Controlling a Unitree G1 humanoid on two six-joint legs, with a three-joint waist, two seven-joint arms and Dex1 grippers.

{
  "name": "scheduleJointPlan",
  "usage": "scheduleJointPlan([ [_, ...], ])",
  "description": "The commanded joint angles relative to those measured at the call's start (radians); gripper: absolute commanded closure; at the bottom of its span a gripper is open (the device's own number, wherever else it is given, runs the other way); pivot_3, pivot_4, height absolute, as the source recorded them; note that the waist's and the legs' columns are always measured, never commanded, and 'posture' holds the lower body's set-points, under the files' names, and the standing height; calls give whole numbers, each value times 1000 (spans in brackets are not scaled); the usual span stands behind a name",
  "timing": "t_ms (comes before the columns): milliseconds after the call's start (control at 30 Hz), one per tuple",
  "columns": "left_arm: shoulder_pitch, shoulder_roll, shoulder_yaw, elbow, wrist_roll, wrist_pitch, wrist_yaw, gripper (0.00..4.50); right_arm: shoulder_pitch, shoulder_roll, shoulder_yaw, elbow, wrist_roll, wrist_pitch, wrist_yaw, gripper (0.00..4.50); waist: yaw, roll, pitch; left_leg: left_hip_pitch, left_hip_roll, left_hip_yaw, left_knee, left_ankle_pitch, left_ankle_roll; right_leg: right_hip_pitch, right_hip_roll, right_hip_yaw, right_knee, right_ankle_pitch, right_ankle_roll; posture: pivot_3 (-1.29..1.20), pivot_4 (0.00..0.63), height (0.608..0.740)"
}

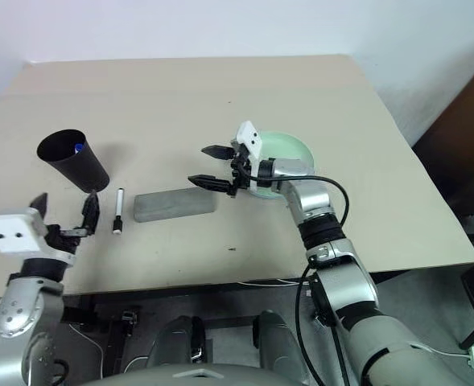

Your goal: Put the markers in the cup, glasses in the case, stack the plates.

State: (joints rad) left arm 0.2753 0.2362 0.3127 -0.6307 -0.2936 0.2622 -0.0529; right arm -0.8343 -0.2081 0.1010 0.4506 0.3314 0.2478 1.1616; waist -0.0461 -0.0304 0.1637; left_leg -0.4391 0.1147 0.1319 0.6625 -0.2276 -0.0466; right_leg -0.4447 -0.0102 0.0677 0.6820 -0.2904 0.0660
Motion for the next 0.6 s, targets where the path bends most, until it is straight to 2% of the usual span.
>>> scheduleJointPlan([
  [33,-21,8,-23,-18,29,61,19,59,11,-27,-22,-119,69,45,53,0,0,0,0,0,0,0,0,0,0,0,0,0,0,0,0,0,150,726],
  [300,-137,9,-89,61,69,203,34,59,46,-42,-33,-219,108,25,67,0,0,0,0,0,0,0,0,0,0,0,0,0,0,0,0,0,150,726],
  [600,-224,16,-119,110,89,381,47,59,65,-23,-44,-237,116,-14,24,0,1,0,0,1,0,0,0,0,0,1,0,0,0,0,0,0,150,726],
])
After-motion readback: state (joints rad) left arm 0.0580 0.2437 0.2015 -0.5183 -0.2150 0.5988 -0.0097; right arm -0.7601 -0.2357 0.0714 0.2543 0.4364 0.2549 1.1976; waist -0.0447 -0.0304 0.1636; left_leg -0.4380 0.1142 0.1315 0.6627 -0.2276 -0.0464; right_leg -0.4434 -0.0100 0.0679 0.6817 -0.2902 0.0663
